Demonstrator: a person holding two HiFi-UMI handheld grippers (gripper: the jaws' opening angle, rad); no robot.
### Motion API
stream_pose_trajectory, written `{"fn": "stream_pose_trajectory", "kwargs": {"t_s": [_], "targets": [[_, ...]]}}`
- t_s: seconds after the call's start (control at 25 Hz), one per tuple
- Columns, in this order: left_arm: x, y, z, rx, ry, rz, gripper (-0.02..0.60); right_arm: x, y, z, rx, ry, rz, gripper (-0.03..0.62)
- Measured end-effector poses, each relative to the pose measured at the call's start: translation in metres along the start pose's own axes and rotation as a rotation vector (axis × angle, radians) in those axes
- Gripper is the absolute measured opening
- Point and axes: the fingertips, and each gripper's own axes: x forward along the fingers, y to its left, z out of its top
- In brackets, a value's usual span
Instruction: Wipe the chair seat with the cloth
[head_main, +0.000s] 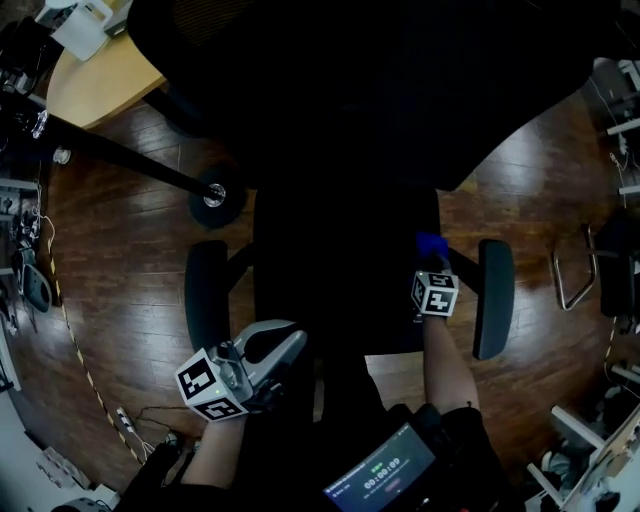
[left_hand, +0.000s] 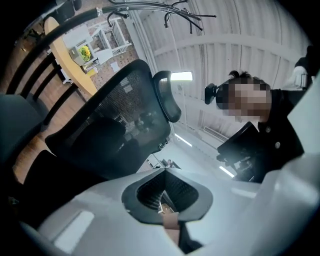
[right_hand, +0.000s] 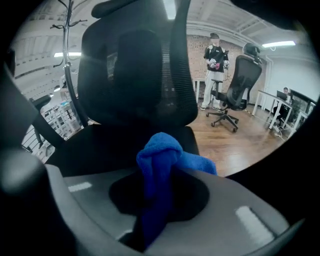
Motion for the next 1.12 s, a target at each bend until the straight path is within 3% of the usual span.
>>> {"fn": "stream_pose_trajectory", "kwargs": {"t_s": [0.32,0.48,0.6,0.88,1.12], "targets": [[0.017,-0.013,-0.002,0.015,0.017,-0.027,0.002,-0.011,-0.018,0.005,0.049,-0.017,0.054,0.058],[0.008,-0.014,0.009,0.023,-0.006,-0.007,0.002,-0.023,0.003,0.015,0.020,-0.049,0.047,0.058],[-0.004,-0.007,0.012,0.014,-0.033,0.019,0.002,-0.013,0.067,0.013,0.013,-0.050,0.127,0.058],[-0.043,-0.001,0.024,0.040,-0.122,0.105,0.003,0.014,0.259,0.004,0.044,-0.004,0.440,0.058],[-0.090,-0.001,0.037,0.060,-0.190,0.189,0.002,0.011,0.370,-0.005,-0.052,0.036,0.605,0.058]]}}
